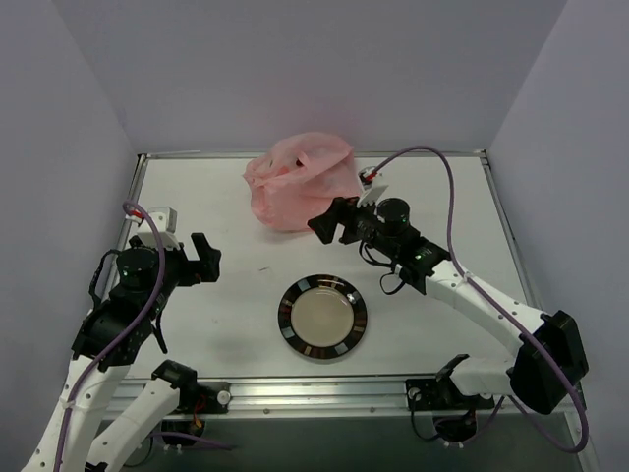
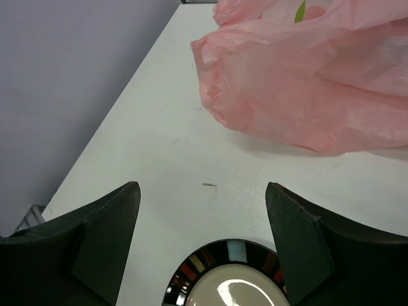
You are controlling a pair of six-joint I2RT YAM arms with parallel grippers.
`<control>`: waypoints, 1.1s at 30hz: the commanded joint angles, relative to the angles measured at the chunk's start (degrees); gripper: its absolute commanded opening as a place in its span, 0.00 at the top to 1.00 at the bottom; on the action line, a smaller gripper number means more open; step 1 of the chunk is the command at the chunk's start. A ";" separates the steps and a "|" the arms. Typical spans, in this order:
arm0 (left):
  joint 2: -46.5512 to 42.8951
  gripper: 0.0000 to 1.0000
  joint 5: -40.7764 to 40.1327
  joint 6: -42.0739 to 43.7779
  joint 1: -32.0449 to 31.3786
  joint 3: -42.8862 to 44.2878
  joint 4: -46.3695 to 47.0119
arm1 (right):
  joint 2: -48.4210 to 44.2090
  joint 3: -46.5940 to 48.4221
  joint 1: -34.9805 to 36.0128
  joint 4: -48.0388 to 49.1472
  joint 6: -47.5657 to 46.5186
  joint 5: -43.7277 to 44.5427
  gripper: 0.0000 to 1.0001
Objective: Take the fake fruits out of the plastic bag
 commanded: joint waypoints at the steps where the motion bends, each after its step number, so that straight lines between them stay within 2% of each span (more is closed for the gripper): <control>1: 0.36 0.06 -3.41 0.87 0.41 0.39 -1.60 | 4.96 5.60 3.99 1.91 -2.33 5.40 0.24; 7: -0.79 0.06 -4.46 0.08 1.29 -0.76 -1.16 | 17.27 13.52 9.53 3.49 -4.97 10.68 0.23; 12: 0.18 0.06 -5.60 -0.97 2.52 -0.76 -1.51 | 26.66 20.28 11.73 3.58 -5.67 22.26 0.20; 19: 0.53 0.06 -6.22 -0.98 2.52 -0.58 -1.69 | 37.75 29.25 13.14 4.72 -6.98 25.01 0.17; 23: 0.79 0.06 -5.87 -0.97 2.52 -0.58 -1.43 | 44.69 34.17 13.14 5.16 -8.47 29.22 0.20; 26: 2.02 0.05 -5.08 -1.06 2.78 -0.58 -0.81 | 49.43 38.30 12.18 5.34 -9.62 32.04 0.29; 28: 2.72 0.05 -4.03 -1.24 3.14 -0.58 -0.28 | 51.03 39.63 11.65 5.60 -9.54 32.05 0.48; 29: 3.42 0.05 -3.59 -1.50 3.57 -0.58 -0.02 | 51.12 39.11 11.30 6.21 -9.63 32.31 0.61; 30: 3.87 0.05 -2.71 -1.68 3.84 -0.58 0.59 | 50.60 38.15 11.29 8.13 -9.80 32.22 0.86; 31: 4.91 0.05 -1.92 -1.77 4.19 -0.58 1.03 | 49.81 36.83 11.21 8.93 -9.98 31.79 0.95; 32: 5.53 0.05 -1.22 -2.29 4.54 -0.49 1.38 | 47.54 33.86 11.12 9.81 -10.33 30.65 1.00; 33: 6.24 0.05 0.35 -2.56 5.07 -0.41 2.26 | 46.13 32.09 11.12 10.78 -11.55 30.38 1.00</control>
